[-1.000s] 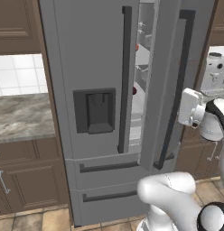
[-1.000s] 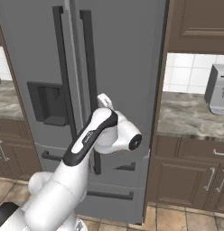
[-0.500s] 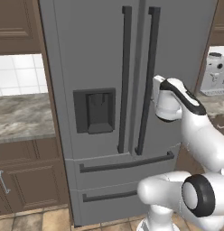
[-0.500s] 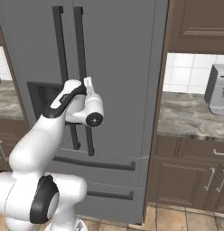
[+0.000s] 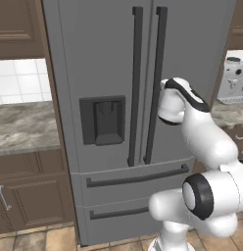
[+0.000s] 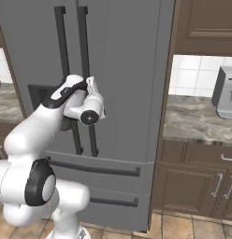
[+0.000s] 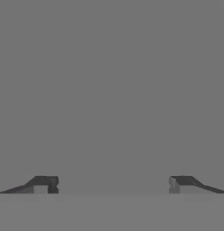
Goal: Place the tangerine in the correct fridge rack based on whether it is a fruit or vegetable. Finally, close the fridge door.
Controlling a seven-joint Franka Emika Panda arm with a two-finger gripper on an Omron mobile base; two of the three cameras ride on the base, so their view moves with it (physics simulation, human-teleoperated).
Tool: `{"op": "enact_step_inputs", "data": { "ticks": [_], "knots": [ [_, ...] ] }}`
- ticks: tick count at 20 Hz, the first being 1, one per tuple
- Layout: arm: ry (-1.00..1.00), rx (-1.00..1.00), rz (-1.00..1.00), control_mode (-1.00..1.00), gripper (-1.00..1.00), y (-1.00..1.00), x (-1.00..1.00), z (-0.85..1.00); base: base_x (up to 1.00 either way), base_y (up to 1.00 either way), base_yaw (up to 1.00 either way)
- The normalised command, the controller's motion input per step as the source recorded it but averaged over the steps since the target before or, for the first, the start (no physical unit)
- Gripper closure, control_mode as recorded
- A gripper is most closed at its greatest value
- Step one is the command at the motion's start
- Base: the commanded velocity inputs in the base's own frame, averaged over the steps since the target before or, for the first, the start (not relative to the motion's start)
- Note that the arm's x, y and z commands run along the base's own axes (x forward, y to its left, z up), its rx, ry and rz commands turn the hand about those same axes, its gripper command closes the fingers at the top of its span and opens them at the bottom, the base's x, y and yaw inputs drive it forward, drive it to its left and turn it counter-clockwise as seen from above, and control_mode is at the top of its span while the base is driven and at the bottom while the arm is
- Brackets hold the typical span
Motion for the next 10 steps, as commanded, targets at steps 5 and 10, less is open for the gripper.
{"op": "enact_step_inputs", "data": {
  "ticks": [5,10],
  "knots": [
    [0.05,0.03,-0.07,-1.00,-1.00,-0.12,-0.25,0.30,0.00,0.00,0.00],
    [0.00,0.09,-0.03,-1.00,-1.00,-0.23,-0.89,0.34,0.00,0.00,0.00]
  ]
}}
